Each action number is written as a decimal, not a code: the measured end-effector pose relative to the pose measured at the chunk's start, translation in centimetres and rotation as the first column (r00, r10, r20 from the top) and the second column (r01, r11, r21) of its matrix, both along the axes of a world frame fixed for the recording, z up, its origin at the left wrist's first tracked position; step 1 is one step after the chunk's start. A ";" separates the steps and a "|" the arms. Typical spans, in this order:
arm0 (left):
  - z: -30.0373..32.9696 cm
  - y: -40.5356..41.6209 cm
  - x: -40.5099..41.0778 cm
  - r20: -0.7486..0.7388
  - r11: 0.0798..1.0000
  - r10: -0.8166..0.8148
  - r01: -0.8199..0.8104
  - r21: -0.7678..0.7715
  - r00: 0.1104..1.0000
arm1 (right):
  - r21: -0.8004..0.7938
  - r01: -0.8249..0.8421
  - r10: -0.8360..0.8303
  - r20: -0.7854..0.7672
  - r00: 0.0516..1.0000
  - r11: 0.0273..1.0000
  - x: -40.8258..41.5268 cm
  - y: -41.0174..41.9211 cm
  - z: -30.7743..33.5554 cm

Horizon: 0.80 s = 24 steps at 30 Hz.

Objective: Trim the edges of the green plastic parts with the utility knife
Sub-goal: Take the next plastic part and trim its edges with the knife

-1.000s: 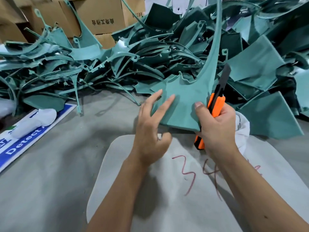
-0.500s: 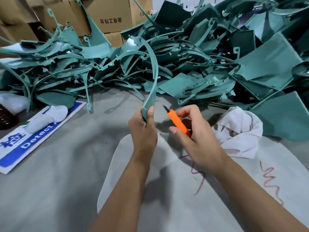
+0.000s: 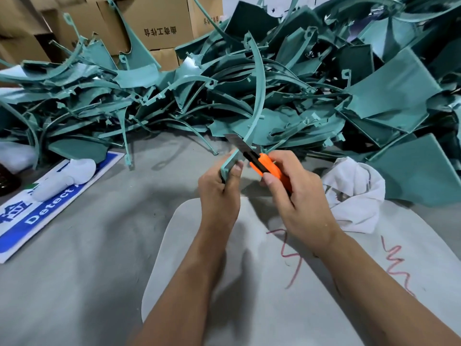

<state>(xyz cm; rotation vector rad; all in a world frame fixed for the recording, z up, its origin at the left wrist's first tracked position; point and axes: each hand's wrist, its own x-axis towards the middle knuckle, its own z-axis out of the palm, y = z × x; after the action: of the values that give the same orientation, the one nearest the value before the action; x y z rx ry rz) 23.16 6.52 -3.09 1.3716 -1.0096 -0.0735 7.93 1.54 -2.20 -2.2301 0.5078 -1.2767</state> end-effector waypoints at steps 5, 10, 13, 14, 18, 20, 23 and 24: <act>0.0 -0.1 -0.2 -0.083 0.999 -0.050 0.049 -0.011 0.995 | 0.018 0.135 -0.136 0.105 0.985 0.991 -0.3 -0.6 0.5; 0.1 0.1 -0.2 -0.173 0.985 -0.171 0.173 -0.002 0.970 | 0.124 0.300 -0.316 0.135 0.939 0.946 -1.4 -2.7 0.3; 0.4 0.3 -0.5 -0.203 0.978 -0.206 0.208 -0.013 0.957 | 0.206 0.361 -0.397 0.175 0.901 0.910 -1.9 -3.6 0.1; 0.6 0.4 -0.5 -0.211 0.981 -0.194 0.196 -0.010 0.958 | 0.219 0.368 -0.412 0.207 0.888 0.904 -2.1 -3.7 0.2; 0.9 0.4 -0.5 -0.244 0.992 -0.120 0.125 0.007 0.962 | 0.053 0.301 -0.304 0.245 0.920 0.952 -1.8 -2.6 0.9; 0.9 0.4 -0.7 -0.228 0.994 -0.103 0.107 0.006 0.968 | -0.075 0.168 -0.152 0.181 0.972 0.983 -1.1 -1.0 1.0; 0.6 0.6 -0.8 -0.188 0.992 -0.122 0.122 -0.011 0.974 | -0.184 0.017 -0.016 0.012 1.000 0.983 0.0 1.1 0.4; 0.6 0.6 -0.8 -0.188 0.989 -0.150 0.148 -0.024 0.971 | -0.201 -0.001 -0.004 -0.027 1.000 0.980 0.2 1.4 0.2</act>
<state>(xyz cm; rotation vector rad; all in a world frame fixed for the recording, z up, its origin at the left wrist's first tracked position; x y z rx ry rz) 22.33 7.15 -2.47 1.2522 -0.9496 -0.3052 8.16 2.89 -2.01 -2.4154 0.4060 -1.3528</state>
